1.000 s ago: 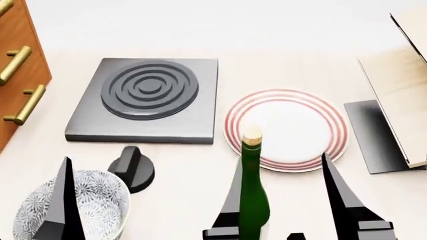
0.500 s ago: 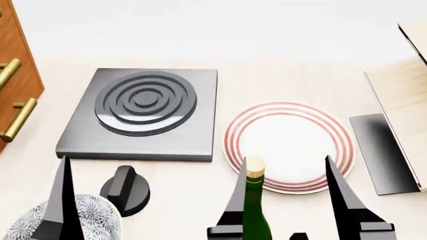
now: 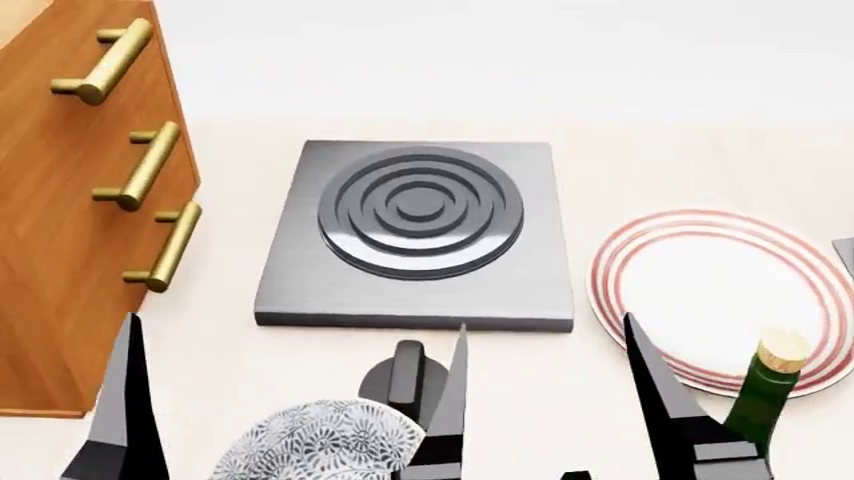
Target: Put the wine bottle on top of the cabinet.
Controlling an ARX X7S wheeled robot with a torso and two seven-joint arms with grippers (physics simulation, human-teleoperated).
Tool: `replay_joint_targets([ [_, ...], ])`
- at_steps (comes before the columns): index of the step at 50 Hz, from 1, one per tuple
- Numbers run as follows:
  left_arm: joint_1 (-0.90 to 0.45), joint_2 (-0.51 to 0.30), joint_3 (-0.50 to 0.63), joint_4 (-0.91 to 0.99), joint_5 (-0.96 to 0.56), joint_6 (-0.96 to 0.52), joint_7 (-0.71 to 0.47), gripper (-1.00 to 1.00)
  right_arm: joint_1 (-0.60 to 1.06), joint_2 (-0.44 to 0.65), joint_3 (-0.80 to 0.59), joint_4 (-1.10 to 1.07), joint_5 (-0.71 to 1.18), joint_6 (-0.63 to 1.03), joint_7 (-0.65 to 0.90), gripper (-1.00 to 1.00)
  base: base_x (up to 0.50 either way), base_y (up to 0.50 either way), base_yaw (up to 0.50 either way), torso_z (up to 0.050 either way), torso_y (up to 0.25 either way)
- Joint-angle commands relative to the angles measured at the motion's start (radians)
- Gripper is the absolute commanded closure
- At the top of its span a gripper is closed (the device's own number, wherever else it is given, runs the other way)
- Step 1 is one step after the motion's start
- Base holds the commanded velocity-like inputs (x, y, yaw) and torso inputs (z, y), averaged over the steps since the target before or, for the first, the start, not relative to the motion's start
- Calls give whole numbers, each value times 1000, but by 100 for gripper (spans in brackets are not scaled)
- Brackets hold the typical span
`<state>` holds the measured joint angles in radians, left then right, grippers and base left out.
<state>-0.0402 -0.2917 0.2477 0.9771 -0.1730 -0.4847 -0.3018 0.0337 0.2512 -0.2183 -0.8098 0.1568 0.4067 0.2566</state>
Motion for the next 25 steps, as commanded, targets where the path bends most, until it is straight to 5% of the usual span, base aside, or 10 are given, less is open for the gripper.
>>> replay_joint_targets([
  [1, -2, -8, 4, -2, -10, 4, -11, -100, -3, -7, 25, 0, 44, -16, 8, -100, 0, 0, 0, 0, 0],
  [25, -11, -23, 15, 2, -28, 3, -35, -100, 2, 57, 90, -51, -24, 82, 92, -100, 0, 0, 0, 0, 0],
])
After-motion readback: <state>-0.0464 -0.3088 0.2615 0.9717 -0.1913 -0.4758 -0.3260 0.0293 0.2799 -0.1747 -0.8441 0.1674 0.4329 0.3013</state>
